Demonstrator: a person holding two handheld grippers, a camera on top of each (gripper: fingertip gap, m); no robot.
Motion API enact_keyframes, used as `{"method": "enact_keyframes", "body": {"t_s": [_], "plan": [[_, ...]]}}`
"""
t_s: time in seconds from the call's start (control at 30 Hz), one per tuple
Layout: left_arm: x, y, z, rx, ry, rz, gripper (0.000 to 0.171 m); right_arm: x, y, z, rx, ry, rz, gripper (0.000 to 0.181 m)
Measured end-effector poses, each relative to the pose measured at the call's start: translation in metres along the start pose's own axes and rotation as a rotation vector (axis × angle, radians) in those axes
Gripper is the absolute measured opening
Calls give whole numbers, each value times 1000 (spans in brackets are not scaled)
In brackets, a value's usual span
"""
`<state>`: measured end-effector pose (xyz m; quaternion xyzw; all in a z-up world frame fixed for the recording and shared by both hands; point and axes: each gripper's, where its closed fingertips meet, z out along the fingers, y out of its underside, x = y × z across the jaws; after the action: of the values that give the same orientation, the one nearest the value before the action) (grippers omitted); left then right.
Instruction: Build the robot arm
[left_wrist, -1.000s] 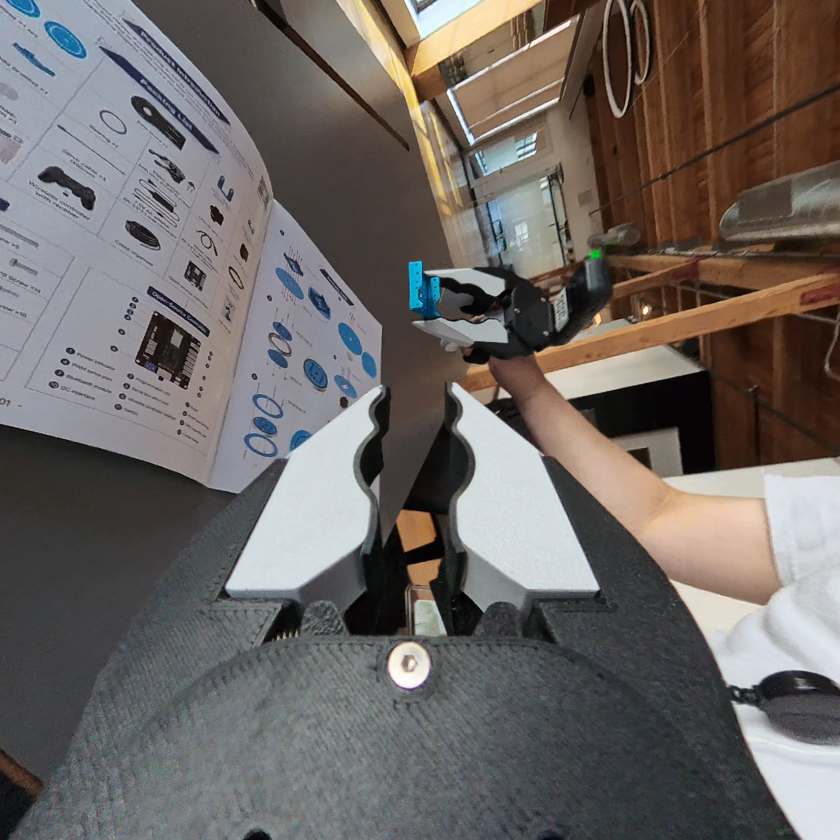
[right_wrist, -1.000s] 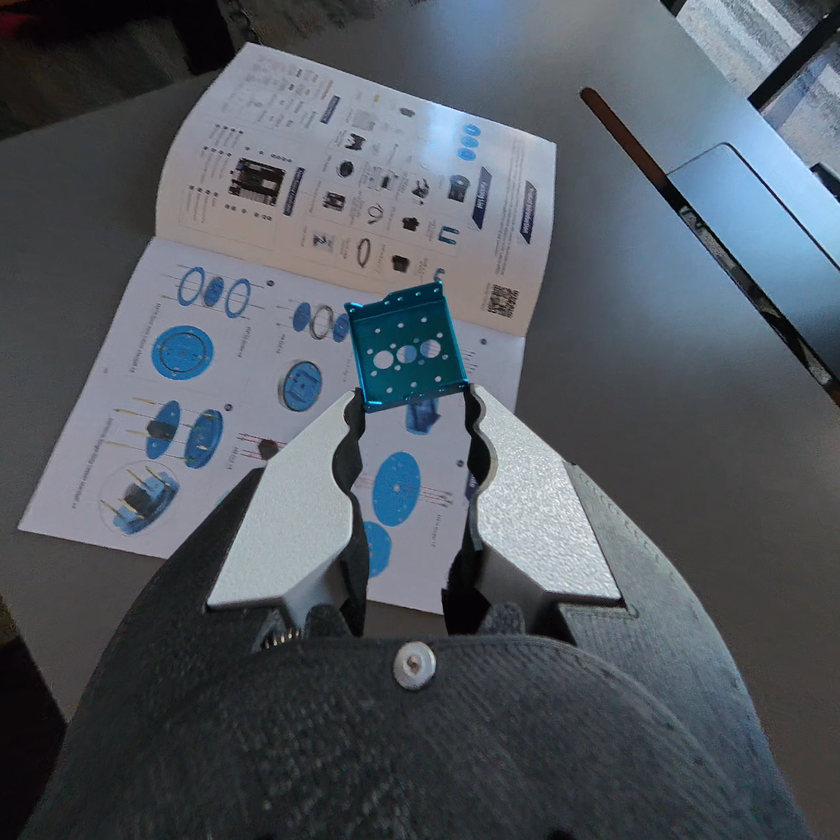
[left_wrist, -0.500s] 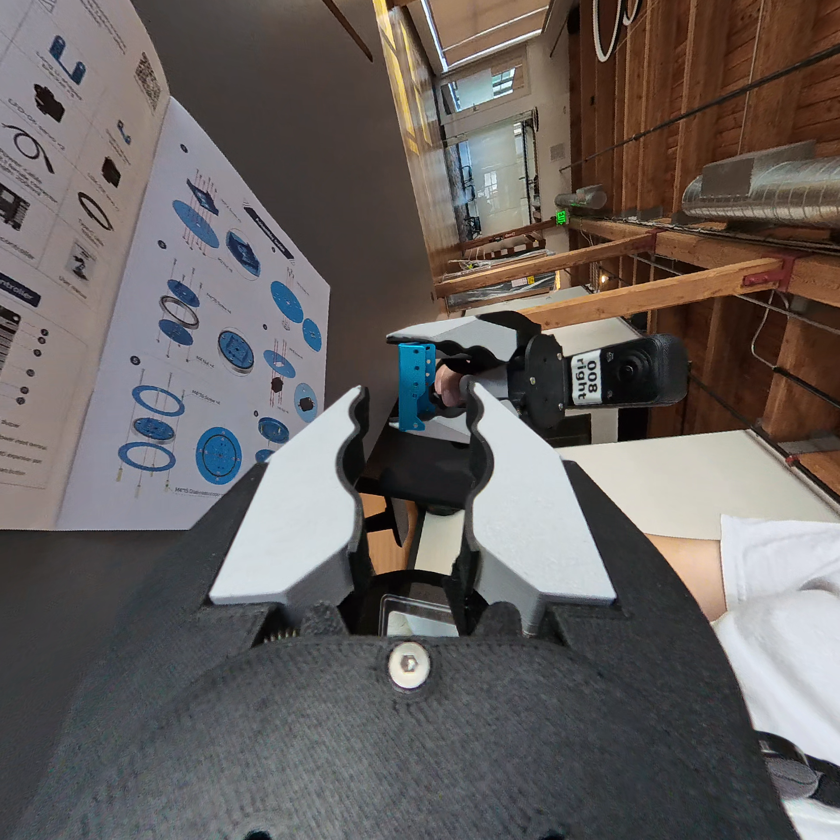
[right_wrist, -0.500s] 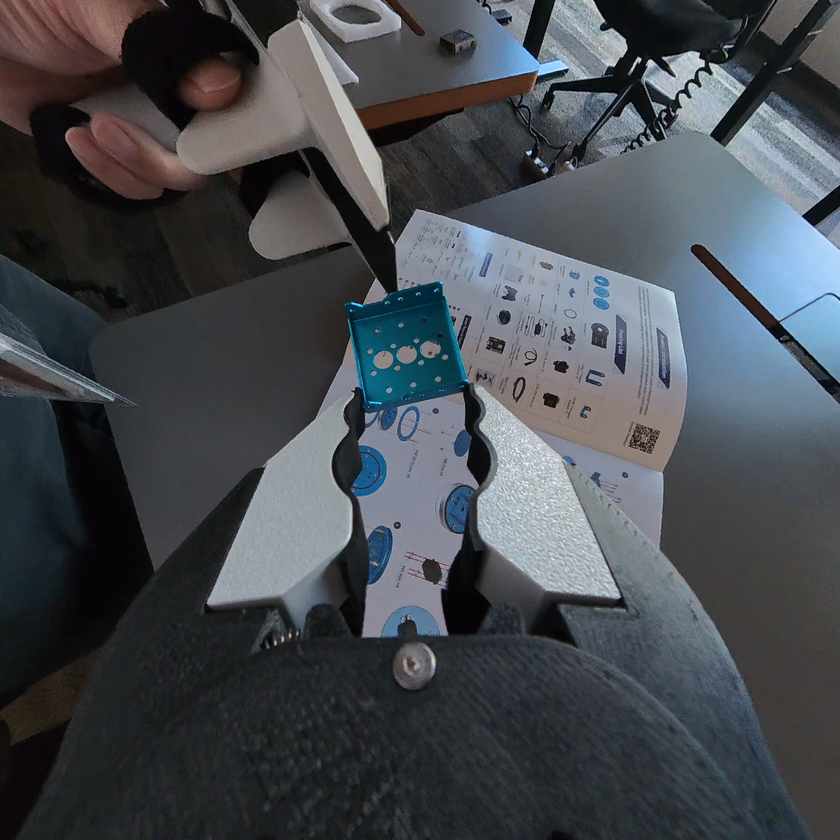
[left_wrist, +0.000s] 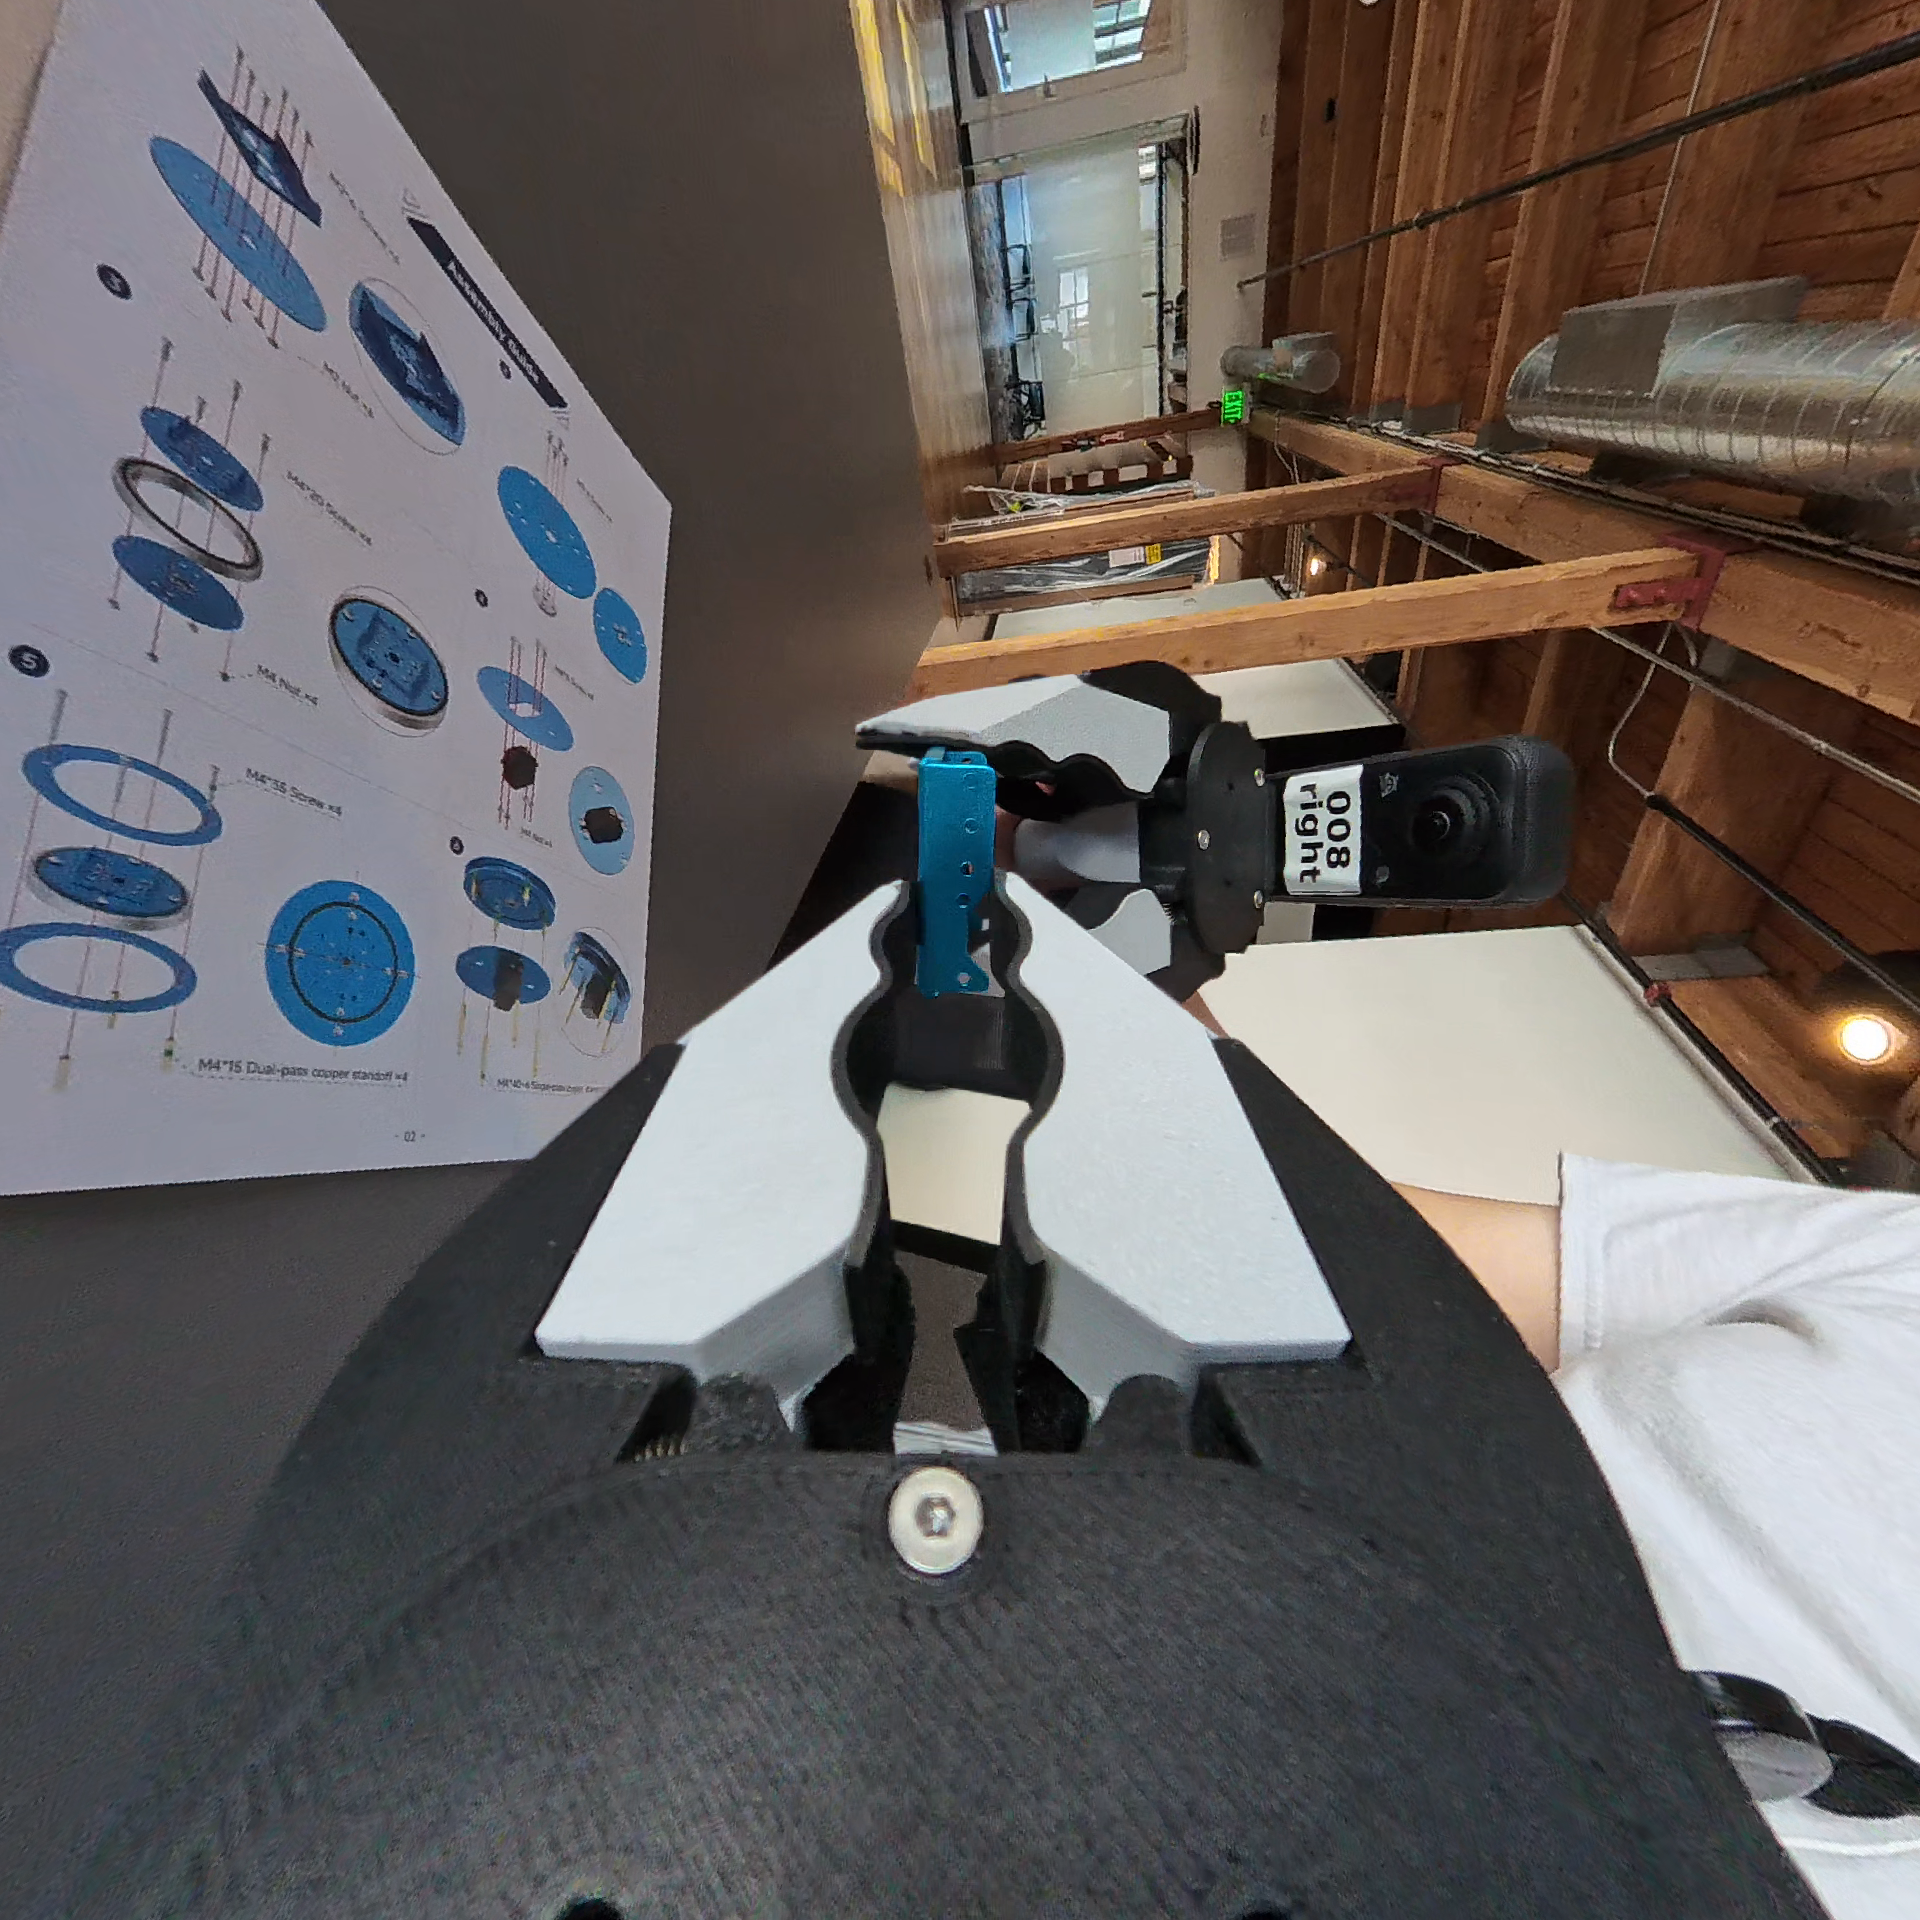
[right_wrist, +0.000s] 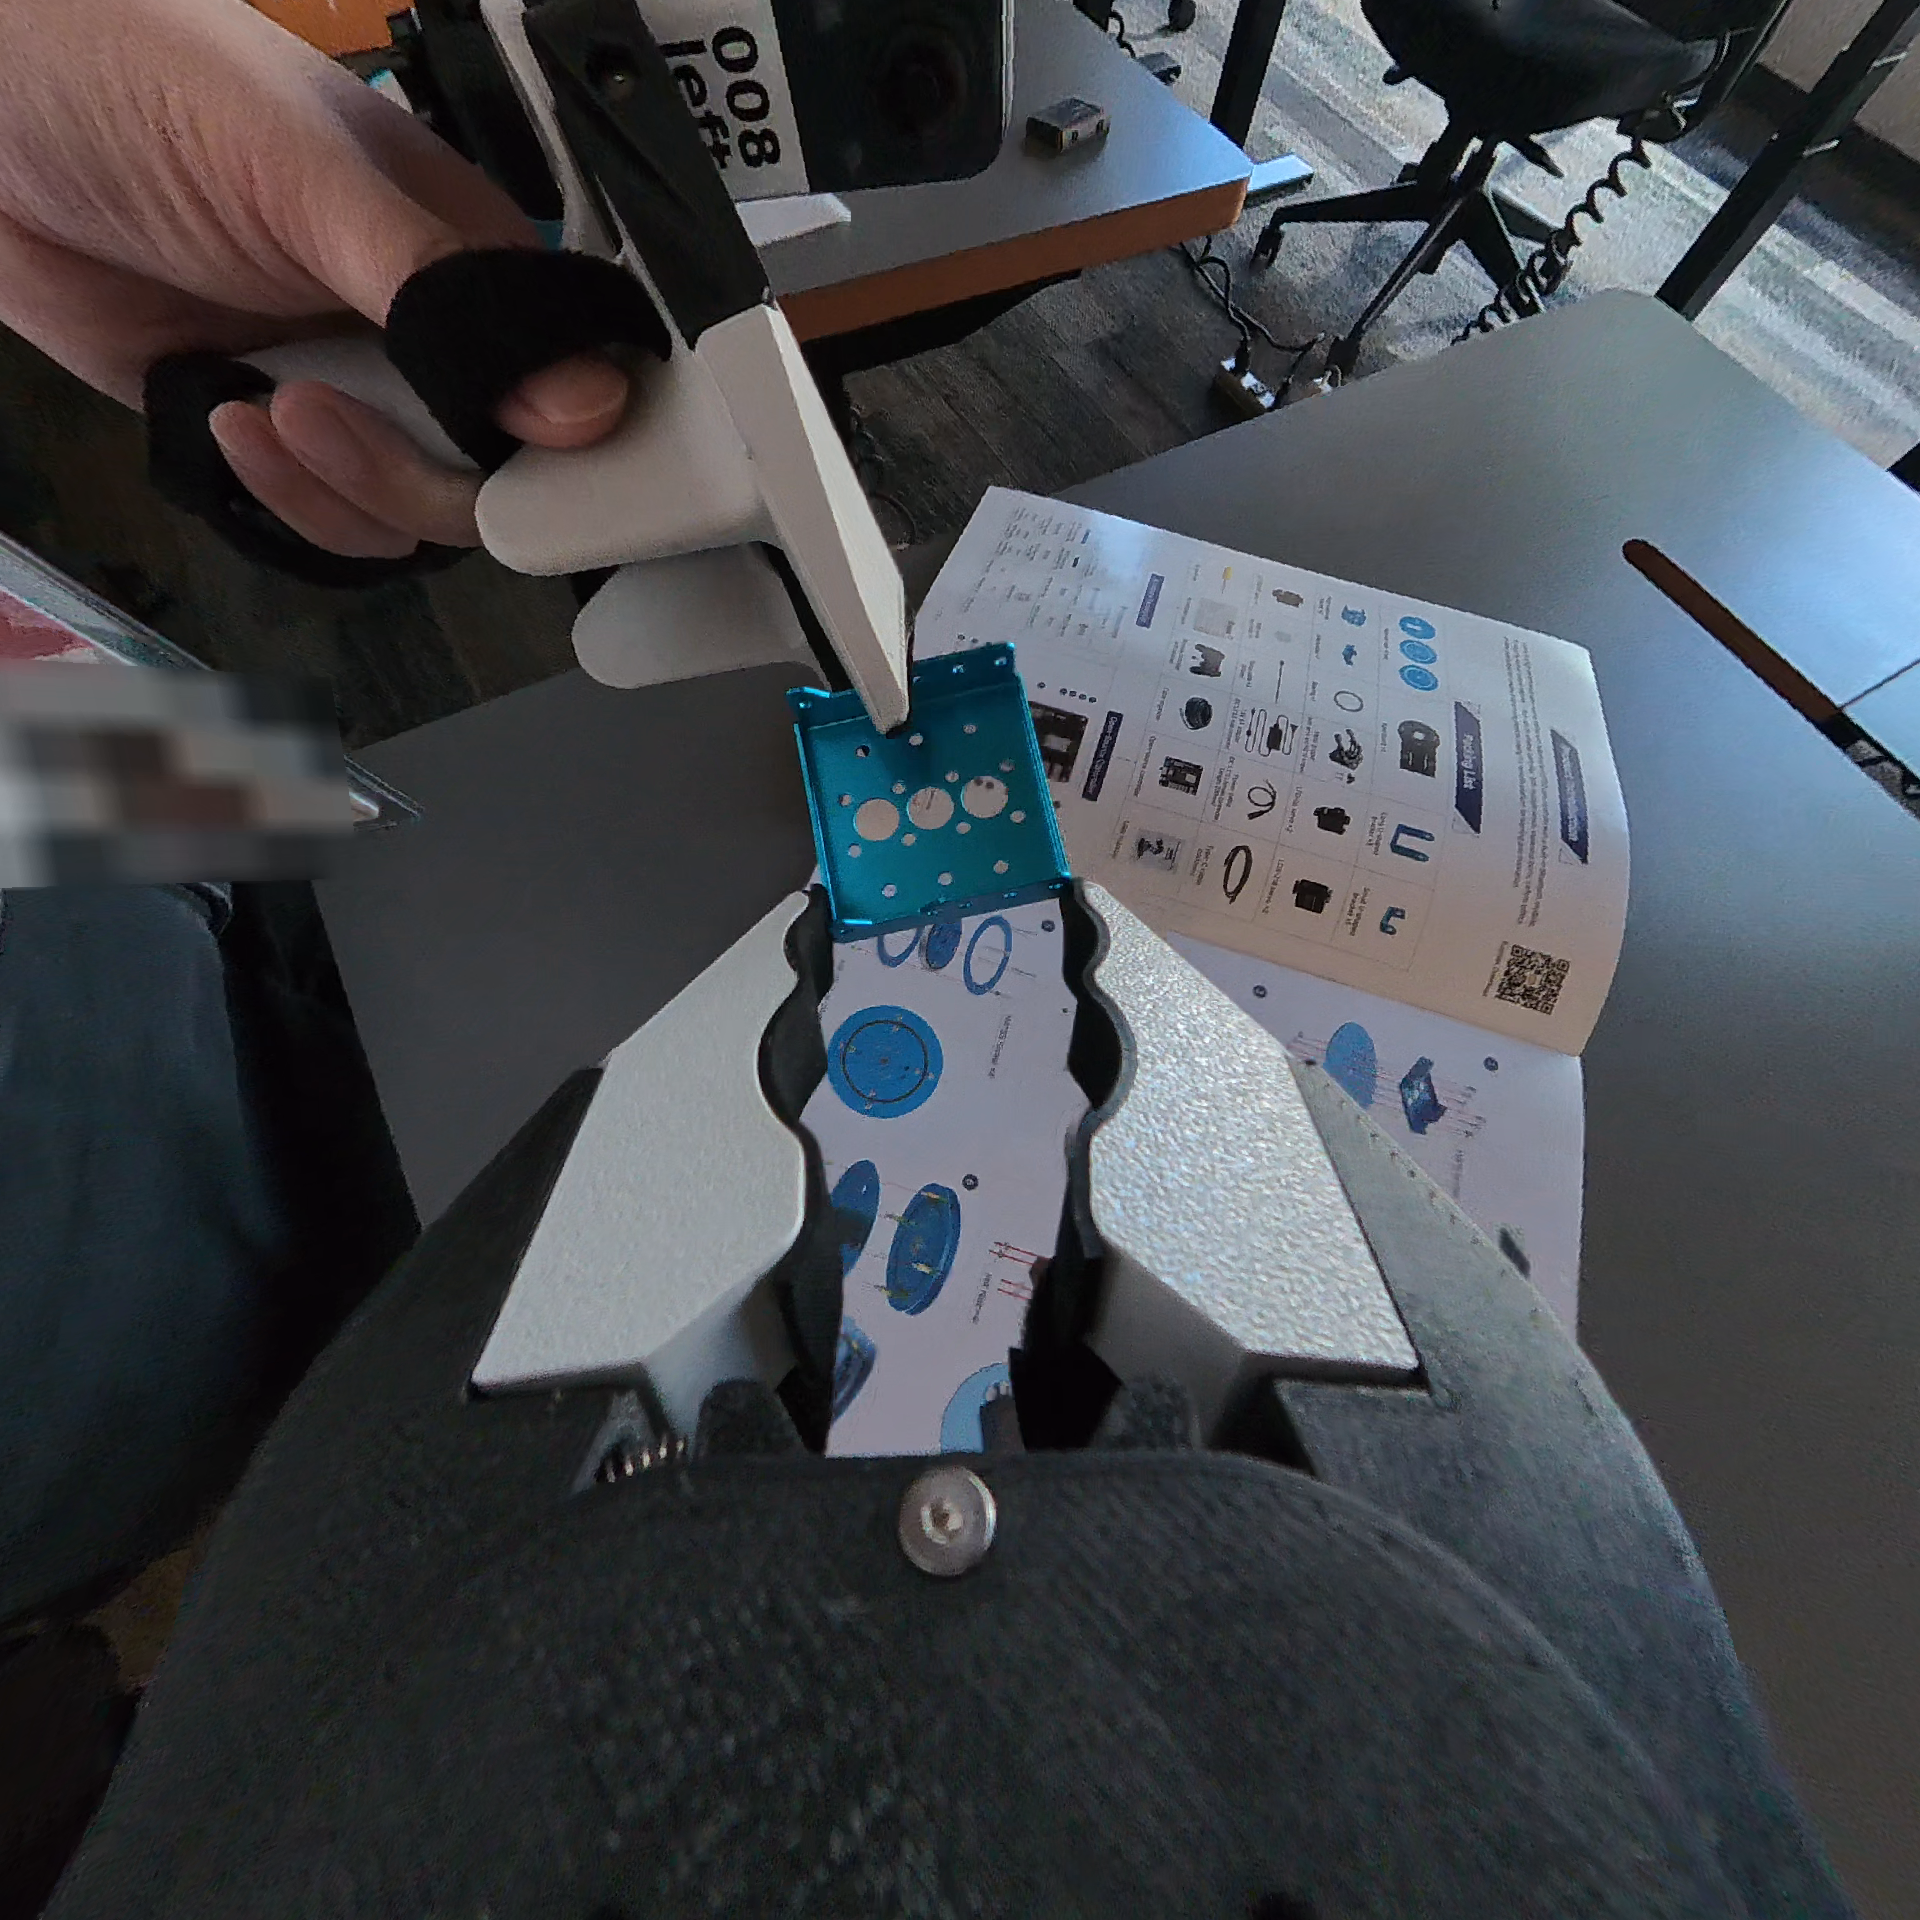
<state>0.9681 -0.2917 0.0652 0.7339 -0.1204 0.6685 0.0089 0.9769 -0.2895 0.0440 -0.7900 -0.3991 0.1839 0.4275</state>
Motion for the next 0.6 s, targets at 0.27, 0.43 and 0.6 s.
{"method": "enact_keyframes", "body": {"t_s": [0.27, 0.43, 0.6], "plan": [[-6, 5, 7, -57, -39, -29, 10, 0, 7, -2, 4, 33, 67, 49], [-4, 6, 9, -94, -34, -27, 10, 0, 7, -4, 7, 8, 61, 45], [-6, 4, 7, -111, -41, -23, 11, 1, 8, -1, 10, 4, 46, 45]]}}
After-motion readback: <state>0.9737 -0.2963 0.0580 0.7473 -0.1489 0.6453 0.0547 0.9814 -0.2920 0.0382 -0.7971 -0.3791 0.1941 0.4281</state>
